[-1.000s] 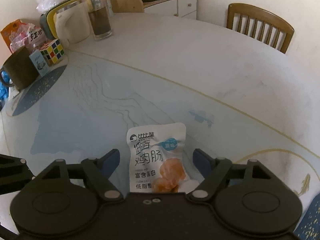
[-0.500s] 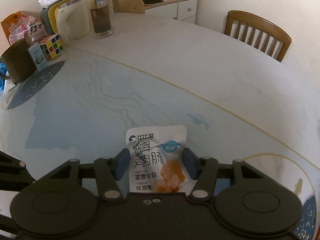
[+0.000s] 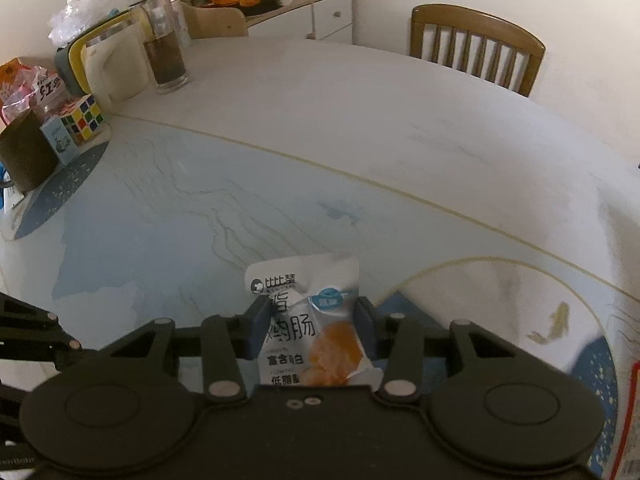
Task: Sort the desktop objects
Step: 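Grasp the white USB cable with the left gripper while the right grasps the sausage packet, then carry the USB cable and sausage packet with both grippers into the shoebox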
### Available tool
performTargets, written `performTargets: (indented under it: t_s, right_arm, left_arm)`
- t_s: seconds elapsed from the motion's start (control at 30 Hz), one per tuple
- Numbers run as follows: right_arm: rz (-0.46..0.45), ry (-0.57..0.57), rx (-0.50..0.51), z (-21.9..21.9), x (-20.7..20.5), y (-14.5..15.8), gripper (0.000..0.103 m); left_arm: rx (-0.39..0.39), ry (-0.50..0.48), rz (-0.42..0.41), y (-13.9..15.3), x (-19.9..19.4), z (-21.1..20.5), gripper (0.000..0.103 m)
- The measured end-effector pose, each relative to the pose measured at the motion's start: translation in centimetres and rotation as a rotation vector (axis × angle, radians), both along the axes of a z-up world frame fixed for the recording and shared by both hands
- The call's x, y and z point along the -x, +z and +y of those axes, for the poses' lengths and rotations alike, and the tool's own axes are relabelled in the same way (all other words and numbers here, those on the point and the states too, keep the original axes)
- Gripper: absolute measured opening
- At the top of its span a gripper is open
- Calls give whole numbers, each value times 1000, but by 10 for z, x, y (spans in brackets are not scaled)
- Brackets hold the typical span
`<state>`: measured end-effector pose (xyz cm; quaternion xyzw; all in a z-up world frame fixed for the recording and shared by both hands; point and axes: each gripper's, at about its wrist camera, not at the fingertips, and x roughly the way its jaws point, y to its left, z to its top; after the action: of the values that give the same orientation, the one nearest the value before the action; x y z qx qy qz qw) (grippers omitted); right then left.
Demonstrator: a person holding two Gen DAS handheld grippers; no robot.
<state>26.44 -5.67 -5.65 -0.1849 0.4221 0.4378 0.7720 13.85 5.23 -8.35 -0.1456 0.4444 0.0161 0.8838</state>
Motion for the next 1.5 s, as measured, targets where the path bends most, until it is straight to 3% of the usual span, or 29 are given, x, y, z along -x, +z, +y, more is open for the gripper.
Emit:
performTargets:
  t_s: [0.43,0.5,0.93,1.5]
  right_arm:
    - [21,-55,-50,-48,1,27,44]
    - [28,-71,-61,-57,1,32,44]
    - [2,-171,-129,-128,2,73,44]
    - [-28,-326,-180,-234,-6,114,44]
  left_arm:
    - [3,-17,-39,15,-1,-13,16]
    - [0,-23,-51,21,-3,-15,7]
    - [2,-87,-101,50,-15,-38,7]
    - [-13,-257,-263,119,-67,-124,7]
